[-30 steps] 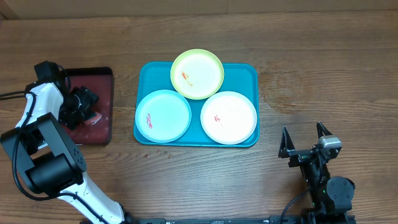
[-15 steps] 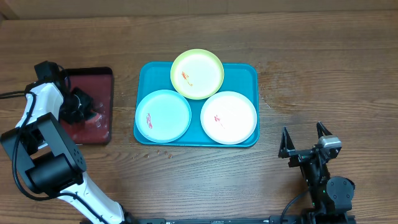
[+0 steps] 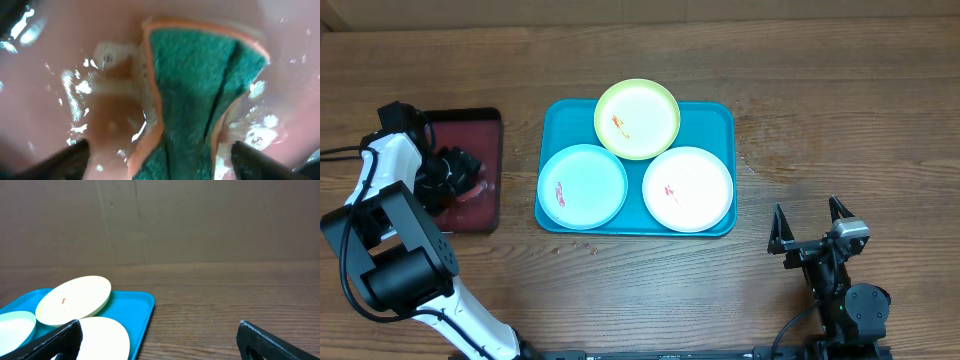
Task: Clean dirty plates on tray and stack at the side
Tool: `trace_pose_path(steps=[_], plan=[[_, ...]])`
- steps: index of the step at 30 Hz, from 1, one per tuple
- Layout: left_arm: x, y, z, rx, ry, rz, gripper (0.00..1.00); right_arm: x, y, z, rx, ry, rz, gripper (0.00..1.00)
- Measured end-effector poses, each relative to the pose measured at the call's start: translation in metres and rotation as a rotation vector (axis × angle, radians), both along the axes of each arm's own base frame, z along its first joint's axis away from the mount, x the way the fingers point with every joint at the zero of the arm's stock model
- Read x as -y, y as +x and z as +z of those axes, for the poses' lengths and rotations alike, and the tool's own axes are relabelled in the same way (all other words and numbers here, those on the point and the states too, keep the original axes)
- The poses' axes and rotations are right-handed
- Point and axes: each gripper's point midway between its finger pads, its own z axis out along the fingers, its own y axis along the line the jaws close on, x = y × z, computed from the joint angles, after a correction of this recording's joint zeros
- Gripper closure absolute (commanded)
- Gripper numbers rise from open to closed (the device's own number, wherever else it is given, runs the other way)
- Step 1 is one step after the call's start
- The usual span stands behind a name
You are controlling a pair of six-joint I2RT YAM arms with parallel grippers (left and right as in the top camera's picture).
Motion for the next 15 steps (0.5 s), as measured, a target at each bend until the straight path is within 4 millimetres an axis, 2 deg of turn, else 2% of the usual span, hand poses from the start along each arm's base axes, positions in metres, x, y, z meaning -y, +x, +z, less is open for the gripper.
trace_pose_path(steps=[3,4,5,8,9,11,12,13,15], plan=[[0.0015,-0.0013,-0.0002,-0.005,-0.006,-0.006,0.80,0.0000,0.0000,0.0000,0.000,0.000,0.000,0.00],[0.0017,-0.0017,-0.0002,-0.007,-0.007,-0.007,0.89,-0.0001,0.0000,-0.0001,0.000,0.000,0.000,0.00],[0.0018,-0.0018,-0.0002,-0.007,-0.007,-0.009,0.96,0.0000,0.0000,-0.0001,0.000,0.000,0.000,0.00],[0.0017,-0.0018,-0.0002,-0.007,-0.007,-0.014,0.96,0.0000,0.0000,-0.0001,0.000,0.000,0.000,0.00],[0.0017,-0.0018,-0.0003,-0.007,-0.007,-0.014,0.86,-0.0001,0.0000,-0.0001,0.000,0.000,0.000,0.00],[0.0014,-0.0010,-0.0001,-0.004,-0.006,-0.013,0.20,-0.0001,0.0000,-0.0002,-0.001,0.000,0.000,0.00],[0.0008,-0.0001,0.0000,0.000,-0.003,-0.016,0.04,-0.0001,0.0000,-0.0001,0.000,0.000,0.000,0.00],[-0.0002,0.0020,0.0002,0.008,0.002,-0.017,0.00,-0.0002,0.0000,0.0000,0.000,0.000,0.001,0.00],[-0.0030,0.0078,0.0009,0.032,0.014,-0.018,0.00,0.0000,0.0000,0.0001,0.000,0.000,0.000,0.00]])
